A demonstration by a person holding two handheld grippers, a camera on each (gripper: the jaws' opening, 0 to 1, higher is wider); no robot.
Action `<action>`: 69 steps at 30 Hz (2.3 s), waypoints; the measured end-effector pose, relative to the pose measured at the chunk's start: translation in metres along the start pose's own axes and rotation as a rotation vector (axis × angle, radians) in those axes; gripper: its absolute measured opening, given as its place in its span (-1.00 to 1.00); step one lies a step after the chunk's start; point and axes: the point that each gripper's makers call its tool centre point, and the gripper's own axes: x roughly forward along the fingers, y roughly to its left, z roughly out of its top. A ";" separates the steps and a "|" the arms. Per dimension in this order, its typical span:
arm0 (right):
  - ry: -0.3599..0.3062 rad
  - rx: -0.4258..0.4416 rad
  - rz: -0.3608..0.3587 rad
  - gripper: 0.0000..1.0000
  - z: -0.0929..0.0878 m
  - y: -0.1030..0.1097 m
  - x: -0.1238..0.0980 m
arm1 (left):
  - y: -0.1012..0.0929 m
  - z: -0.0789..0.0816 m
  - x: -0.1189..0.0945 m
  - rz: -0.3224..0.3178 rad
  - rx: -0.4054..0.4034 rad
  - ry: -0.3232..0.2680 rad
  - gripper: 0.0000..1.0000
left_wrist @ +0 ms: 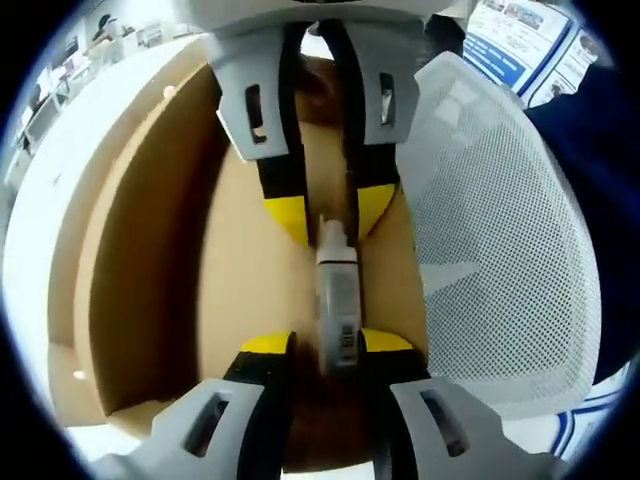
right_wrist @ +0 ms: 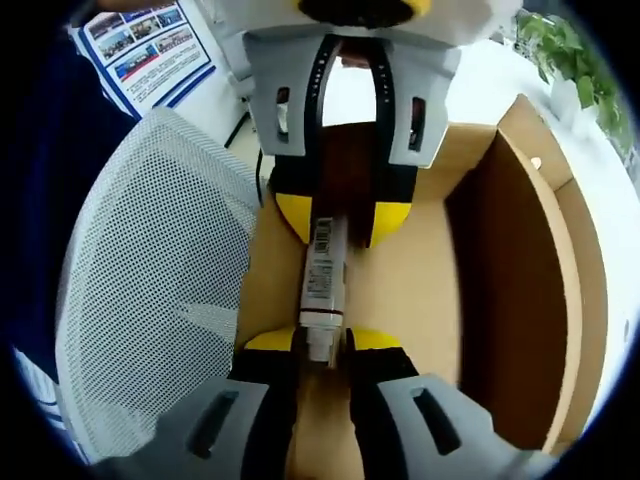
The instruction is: Operate the shoe box by opening the lid, removing the specified soft item, and placing it in the target area until the item is outside and the box remains undamaged.
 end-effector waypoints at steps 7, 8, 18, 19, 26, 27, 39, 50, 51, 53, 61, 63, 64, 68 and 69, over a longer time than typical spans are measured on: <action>0.018 -0.012 -0.003 -0.65 -0.007 -0.003 0.009 | 0.005 0.002 0.003 0.012 -0.012 -0.028 -0.55; 0.012 -0.008 -0.005 -0.64 -0.007 -0.004 0.010 | 0.004 0.002 0.003 0.009 -0.007 -0.023 -0.56; -0.021 0.023 -0.046 -0.65 -0.006 -0.020 0.005 | 0.010 0.010 0.002 0.045 0.039 -0.016 -0.57; -0.017 0.025 -0.050 -0.65 -0.008 -0.022 0.004 | 0.013 0.013 0.002 0.056 0.045 -0.015 -0.57; -0.026 0.057 -0.073 -0.65 -0.017 -0.032 -0.003 | 0.025 0.018 0.007 0.101 0.073 0.010 -0.64; -0.027 0.062 -0.076 -0.65 -0.018 -0.033 -0.004 | 0.026 0.019 0.007 0.102 0.076 0.008 -0.65; -0.045 0.081 -0.102 -0.64 -0.023 -0.037 -0.005 | 0.040 0.024 0.015 0.164 0.071 -0.001 -0.63; -0.072 0.102 -0.126 -0.64 -0.028 -0.038 -0.001 | 0.039 0.024 0.025 0.196 0.067 -0.023 -0.63; -0.078 0.110 -0.127 -0.64 -0.028 -0.038 -0.001 | 0.039 0.024 0.025 0.195 0.066 -0.026 -0.63; -0.081 0.111 -0.131 -0.64 -0.028 -0.038 -0.001 | 0.039 0.024 0.025 0.187 0.055 -0.043 -0.63; -0.129 0.122 -0.140 -0.57 -0.023 -0.032 -0.016 | 0.036 0.030 0.015 0.153 0.049 -0.109 -0.65; -0.172 0.132 -0.145 -0.54 -0.021 -0.029 -0.026 | 0.033 0.034 0.010 0.134 0.025 -0.147 -0.65; -0.219 0.149 -0.151 -0.52 -0.016 -0.027 -0.034 | 0.032 0.039 0.005 0.128 0.024 -0.191 -0.65; -0.326 0.197 -0.149 -0.55 -0.008 -0.022 -0.059 | 0.024 0.045 -0.009 0.081 0.001 -0.275 -0.65; -0.347 0.205 -0.143 -0.57 -0.008 -0.019 -0.066 | 0.021 0.051 -0.013 0.063 -0.021 -0.319 -0.65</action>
